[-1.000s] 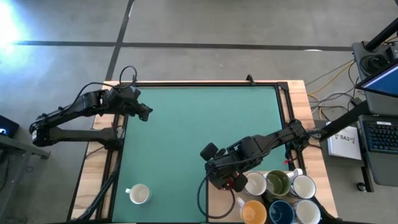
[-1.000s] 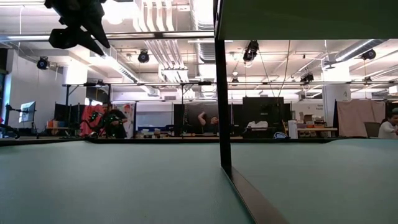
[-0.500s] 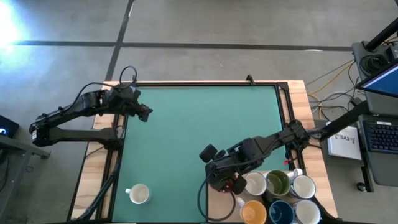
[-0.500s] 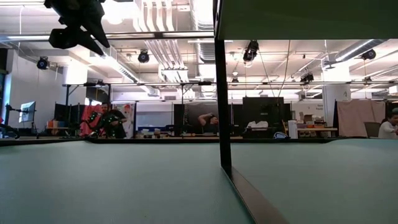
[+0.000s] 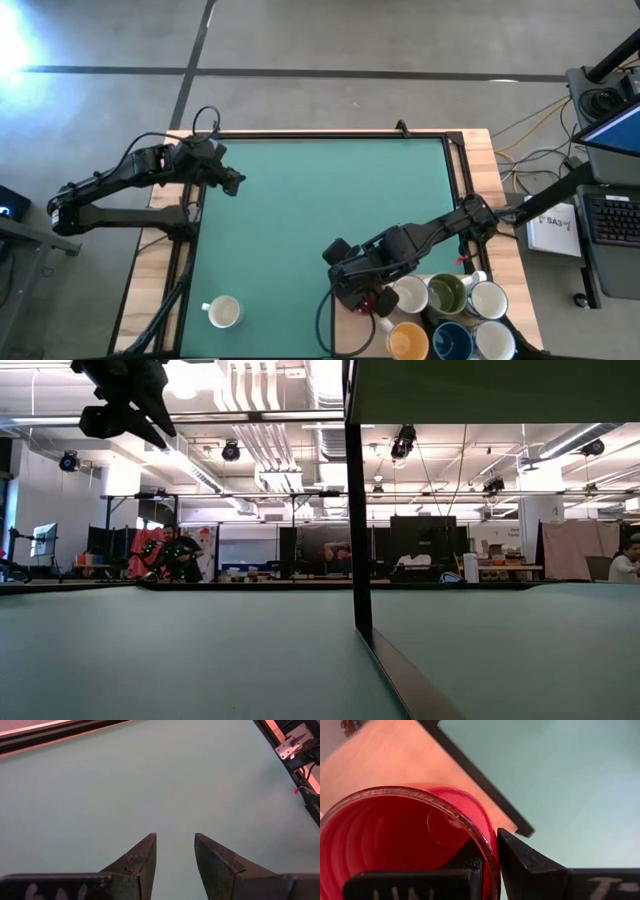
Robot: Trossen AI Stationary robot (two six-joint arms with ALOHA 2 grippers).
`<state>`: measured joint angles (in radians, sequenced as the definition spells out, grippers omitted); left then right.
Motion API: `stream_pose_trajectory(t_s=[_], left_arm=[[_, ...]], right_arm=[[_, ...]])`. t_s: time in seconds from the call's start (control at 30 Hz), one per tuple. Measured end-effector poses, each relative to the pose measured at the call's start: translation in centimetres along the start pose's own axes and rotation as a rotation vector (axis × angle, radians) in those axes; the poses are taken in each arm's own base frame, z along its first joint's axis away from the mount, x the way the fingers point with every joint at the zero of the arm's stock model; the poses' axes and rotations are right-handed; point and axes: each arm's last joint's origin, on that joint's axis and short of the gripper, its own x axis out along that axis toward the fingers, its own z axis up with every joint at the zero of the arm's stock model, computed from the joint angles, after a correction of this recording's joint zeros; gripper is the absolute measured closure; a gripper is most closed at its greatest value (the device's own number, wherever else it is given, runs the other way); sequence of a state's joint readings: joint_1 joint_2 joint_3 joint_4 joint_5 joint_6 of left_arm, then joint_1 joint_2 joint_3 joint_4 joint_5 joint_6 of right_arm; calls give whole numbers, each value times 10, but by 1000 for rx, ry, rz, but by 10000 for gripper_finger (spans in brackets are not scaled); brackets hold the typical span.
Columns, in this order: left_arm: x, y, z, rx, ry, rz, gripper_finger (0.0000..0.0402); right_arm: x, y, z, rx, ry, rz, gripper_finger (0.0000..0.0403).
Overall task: Place coffee mugs
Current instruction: Put the red mug on the shelf
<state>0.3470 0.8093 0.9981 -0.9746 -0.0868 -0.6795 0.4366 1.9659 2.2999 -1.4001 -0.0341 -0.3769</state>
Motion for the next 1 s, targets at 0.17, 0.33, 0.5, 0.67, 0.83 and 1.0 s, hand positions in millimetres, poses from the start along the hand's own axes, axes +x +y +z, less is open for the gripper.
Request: stream_pose_trajectory(t_s=[0.17, 0.33, 0.5, 0.67, 0.83, 1.0], left_arm=[[0, 0, 0, 5, 0, -1, 286], [0, 0, 0, 5, -1, -2, 286], [-1, 0, 0, 5, -3, -4, 286], [-1, 0, 0, 4, -3, -5, 286], [-1, 0, -1, 5, 10, -21, 286], [-1, 0, -1, 5, 12, -23, 286]], right_arm=[[6, 0, -2, 2, 23, 5, 370], [6, 0, -2, 2, 21, 4, 370], [6, 0, -2, 14, 21, 4, 369], [6, 0, -2, 30, 21, 4, 368], [6, 0, -2, 30, 20, 3, 369], [6, 0, -1, 27, 15, 1, 370]])
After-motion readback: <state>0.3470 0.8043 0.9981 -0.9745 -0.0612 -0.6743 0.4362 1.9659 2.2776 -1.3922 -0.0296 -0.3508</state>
